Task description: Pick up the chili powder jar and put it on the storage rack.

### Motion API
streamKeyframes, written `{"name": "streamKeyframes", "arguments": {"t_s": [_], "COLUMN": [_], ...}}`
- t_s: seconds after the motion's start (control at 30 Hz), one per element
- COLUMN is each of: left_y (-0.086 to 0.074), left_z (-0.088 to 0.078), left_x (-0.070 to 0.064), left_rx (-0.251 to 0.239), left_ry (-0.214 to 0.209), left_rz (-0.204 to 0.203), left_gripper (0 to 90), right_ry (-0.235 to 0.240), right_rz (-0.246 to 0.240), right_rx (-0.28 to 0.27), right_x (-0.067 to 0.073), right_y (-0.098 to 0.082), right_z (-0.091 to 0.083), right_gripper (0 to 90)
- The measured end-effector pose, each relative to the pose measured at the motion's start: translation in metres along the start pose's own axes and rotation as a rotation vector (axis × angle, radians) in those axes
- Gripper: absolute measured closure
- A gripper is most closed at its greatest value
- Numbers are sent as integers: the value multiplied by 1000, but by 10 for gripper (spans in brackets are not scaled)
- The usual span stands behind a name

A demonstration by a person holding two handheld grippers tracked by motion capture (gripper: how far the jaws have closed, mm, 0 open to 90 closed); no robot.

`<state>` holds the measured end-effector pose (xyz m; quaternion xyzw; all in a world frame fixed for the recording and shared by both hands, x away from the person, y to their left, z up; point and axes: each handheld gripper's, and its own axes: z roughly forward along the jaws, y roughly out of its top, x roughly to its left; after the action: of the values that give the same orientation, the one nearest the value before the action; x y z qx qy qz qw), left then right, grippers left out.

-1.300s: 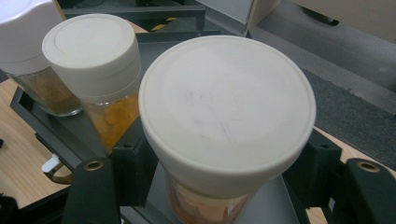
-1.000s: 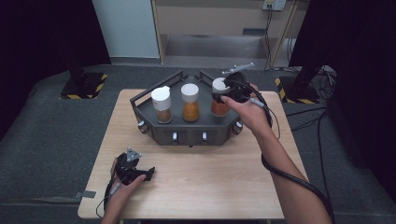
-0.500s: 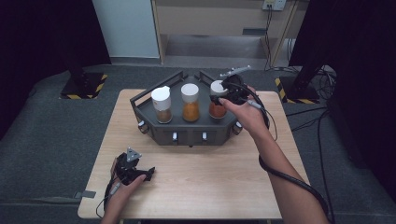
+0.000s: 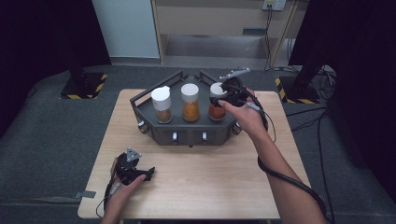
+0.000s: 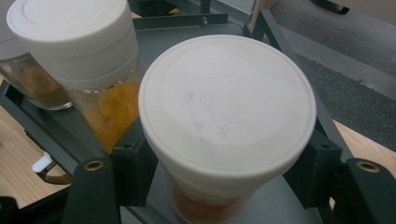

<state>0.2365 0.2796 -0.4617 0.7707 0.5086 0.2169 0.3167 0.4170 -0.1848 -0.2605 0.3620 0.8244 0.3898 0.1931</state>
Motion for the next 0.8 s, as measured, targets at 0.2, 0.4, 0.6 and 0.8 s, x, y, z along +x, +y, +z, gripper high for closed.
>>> {"name": "streamKeyframes", "arguments": {"t_s": [0.2, 0.4, 0.6, 0.8], "left_y": [0, 0, 0, 0], "left_z": [0, 0, 0, 0], "left_x": [0, 0, 0, 0], "left_rx": [0, 0, 0, 1], "left_ry": [0, 0, 0, -1], "left_rz": [0, 0, 0, 1], "left_gripper": [0, 0, 0, 0], "right_ry": [4, 7, 8, 15], "right_rz": [1, 4, 10, 27], "right_rx": [3, 2, 3, -6], "right_x": [1, 0, -1, -5], "right_y": [-2, -2, -4, -8], "right_z": [3, 4, 5, 4], "right_gripper": [344, 345, 344, 344]}}
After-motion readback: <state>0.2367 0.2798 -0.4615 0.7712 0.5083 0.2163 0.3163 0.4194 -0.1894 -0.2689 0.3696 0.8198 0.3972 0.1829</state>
